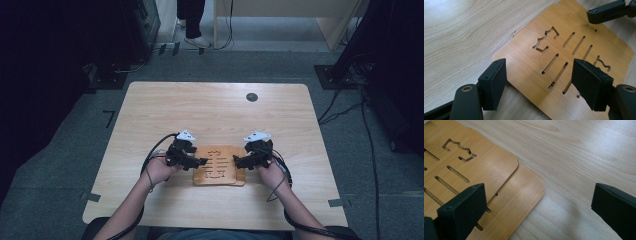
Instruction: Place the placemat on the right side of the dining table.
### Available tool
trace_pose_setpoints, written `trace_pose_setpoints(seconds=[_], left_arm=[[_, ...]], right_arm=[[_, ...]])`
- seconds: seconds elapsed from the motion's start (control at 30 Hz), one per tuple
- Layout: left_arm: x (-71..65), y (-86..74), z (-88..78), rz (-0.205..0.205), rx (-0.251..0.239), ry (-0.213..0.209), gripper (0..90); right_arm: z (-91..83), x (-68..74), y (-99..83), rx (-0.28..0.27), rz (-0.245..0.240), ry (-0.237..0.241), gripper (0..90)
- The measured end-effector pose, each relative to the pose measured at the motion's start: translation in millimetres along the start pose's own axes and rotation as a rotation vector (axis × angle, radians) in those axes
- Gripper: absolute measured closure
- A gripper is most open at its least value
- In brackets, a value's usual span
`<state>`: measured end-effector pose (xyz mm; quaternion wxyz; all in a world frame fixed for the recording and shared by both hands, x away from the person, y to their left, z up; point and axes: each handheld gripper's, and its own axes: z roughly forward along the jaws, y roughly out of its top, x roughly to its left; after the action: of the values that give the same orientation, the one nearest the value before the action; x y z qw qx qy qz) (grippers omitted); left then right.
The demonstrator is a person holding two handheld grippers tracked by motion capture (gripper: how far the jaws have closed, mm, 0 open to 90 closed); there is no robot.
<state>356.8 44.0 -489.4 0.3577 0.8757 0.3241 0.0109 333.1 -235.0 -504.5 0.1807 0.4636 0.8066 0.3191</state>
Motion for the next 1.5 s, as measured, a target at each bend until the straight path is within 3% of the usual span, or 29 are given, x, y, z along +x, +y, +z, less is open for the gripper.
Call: trace_pose_setpoints(seconds=[0.13, 0.2, 0.33, 0.5, 0.63, 0.97, 1.5], left_arm=[[-0.8, 0.0, 1.6, 0.0, -0.002, 0.009, 27.0], [-0.3, 0.1, 1.4, 0.001, 0.009, 0.018, 27.0], [1.0, -0.9, 1.2, -0.004, 0.02, 0.027, 27.4], [-0.9, 2.0, -0.9, 0.001, -0.009, 0.009, 27.8], [-2.7, 0.1, 2.6, 0.02, 0.011, 0.012, 27.6], [-0.8, -1.4, 4.6, 0.012, 0.03, 0.018, 27.6], [-0.4, -2.7, 5.8, -0.003, 0.032, 0.017, 26.3]], right_arm=[[-3.2, -0.4, 1.8, -0.007, -0.006, 0.01, 3.1], [-4.6, -1.1, 3.1, -0.009, 0.005, 0.021, 22.9], [-6.4, -4.5, 5.3, -0.001, 0.066, 0.092, 16.9], [-9.2, -3.9, 7.4, -0.015, 0.06, 0.091, 17.4], [-9.1, -1.7, 7.2, 0.003, 0.061, 0.099, 17.4], [-10.8, 1.1, 8.2, 0.013, 0.065, 0.116, 17.5], [-14.3, 7.2, 12.7, 0.007, 0.112, 0.202, 18.5]])
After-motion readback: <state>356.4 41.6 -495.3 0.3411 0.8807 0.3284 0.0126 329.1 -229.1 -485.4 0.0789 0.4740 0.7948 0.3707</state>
